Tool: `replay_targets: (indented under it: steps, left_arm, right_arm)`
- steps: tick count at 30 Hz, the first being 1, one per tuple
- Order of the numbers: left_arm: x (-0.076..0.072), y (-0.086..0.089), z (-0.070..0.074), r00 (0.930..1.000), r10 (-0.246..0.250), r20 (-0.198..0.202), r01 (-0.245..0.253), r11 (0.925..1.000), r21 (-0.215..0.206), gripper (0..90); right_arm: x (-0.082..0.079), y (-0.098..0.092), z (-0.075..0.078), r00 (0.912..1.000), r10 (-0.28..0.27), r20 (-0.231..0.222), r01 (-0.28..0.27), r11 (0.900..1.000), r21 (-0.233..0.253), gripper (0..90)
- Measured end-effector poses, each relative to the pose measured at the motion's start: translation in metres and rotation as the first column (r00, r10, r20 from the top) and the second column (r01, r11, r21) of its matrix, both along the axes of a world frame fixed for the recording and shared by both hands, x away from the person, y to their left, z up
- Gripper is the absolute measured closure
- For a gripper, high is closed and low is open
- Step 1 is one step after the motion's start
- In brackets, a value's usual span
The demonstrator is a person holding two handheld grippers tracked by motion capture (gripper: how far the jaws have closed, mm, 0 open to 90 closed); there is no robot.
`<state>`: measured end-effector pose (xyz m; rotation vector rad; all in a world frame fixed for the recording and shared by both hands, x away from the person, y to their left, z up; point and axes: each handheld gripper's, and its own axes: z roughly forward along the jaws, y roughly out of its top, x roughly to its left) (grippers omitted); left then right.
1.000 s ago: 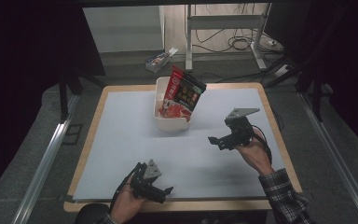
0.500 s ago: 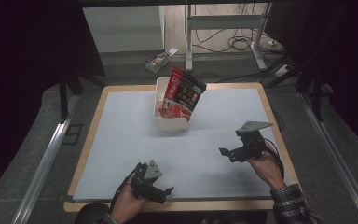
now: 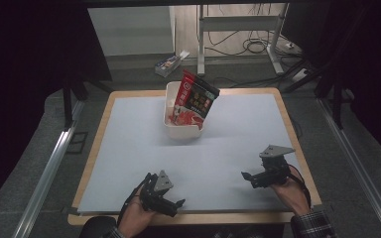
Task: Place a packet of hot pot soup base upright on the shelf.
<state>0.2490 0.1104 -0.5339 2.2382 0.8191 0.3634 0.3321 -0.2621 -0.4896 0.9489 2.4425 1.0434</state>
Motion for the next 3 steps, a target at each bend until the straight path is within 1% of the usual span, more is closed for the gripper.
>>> replay_targets:
  steps: [3]
  left_arm:
    - [0.0006, -0.0006, 0.0005, 1.0, -0.002, 0.005, 0.002, 1.0, 0.001, 1.6]
  right_arm:
    - [-0.0005, -0.0018, -0.0002, 1.0, -0.004, 0.003, 0.004, 1.0, -0.001, 0.0]
